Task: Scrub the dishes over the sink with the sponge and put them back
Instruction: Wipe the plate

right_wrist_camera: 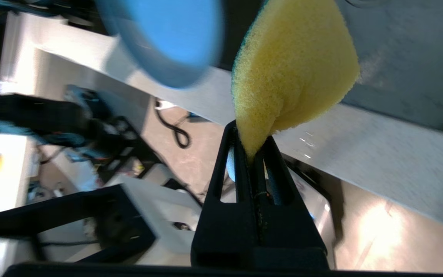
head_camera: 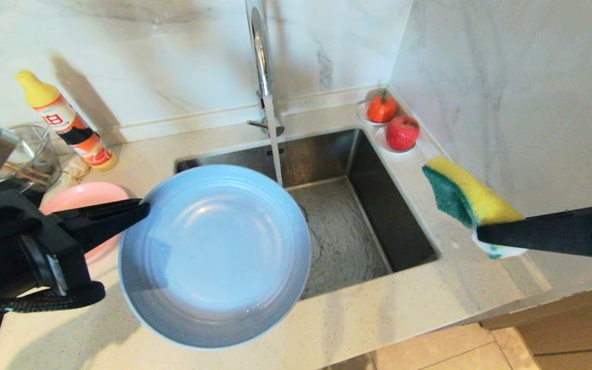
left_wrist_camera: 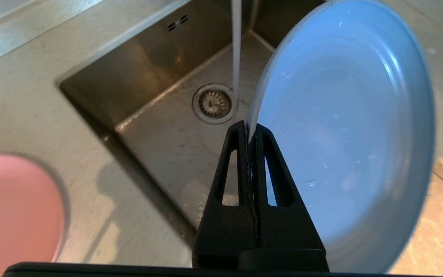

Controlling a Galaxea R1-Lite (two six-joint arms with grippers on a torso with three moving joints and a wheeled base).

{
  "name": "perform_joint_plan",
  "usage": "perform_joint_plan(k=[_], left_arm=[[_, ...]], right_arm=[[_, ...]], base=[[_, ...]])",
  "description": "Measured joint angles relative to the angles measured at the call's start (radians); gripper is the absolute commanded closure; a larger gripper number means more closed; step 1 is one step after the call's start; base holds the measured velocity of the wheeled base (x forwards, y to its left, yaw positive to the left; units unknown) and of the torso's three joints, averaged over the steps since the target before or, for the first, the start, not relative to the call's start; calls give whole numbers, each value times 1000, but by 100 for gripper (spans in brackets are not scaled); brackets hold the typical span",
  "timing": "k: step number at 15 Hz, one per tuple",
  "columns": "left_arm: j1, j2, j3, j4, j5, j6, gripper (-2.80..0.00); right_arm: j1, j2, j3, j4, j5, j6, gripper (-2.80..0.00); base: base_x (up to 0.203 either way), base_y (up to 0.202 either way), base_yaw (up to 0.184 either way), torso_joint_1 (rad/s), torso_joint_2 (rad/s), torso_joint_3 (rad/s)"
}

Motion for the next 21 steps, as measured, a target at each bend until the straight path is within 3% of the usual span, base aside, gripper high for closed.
perform_joint_plan(k=[5, 8, 13, 17, 21], left_arm=[[-53, 106, -81, -39, 60, -9, 0], [-97, 175, -144, -59, 119, -69, 0], [-137, 245, -172, -118, 136, -103, 0], [-170, 309, -173, -229, 177, -124, 0], [-200, 345, -195, -233, 180, -123, 0]], right_arm=[[-2, 42, -101, 49, 46, 9, 0], [3, 93, -153, 60, 74, 48, 0], [13, 204, -207, 56, 120, 114, 0], [61, 286, -244, 56, 124, 120, 0], [100, 376, -296, 55, 126, 119, 0]], base=[[0, 0, 0, 0, 0, 0], [0, 0, 0, 0, 0, 0], [0, 0, 0, 0, 0, 0], [0, 0, 0, 0, 0, 0], [0, 0, 0, 0, 0, 0]])
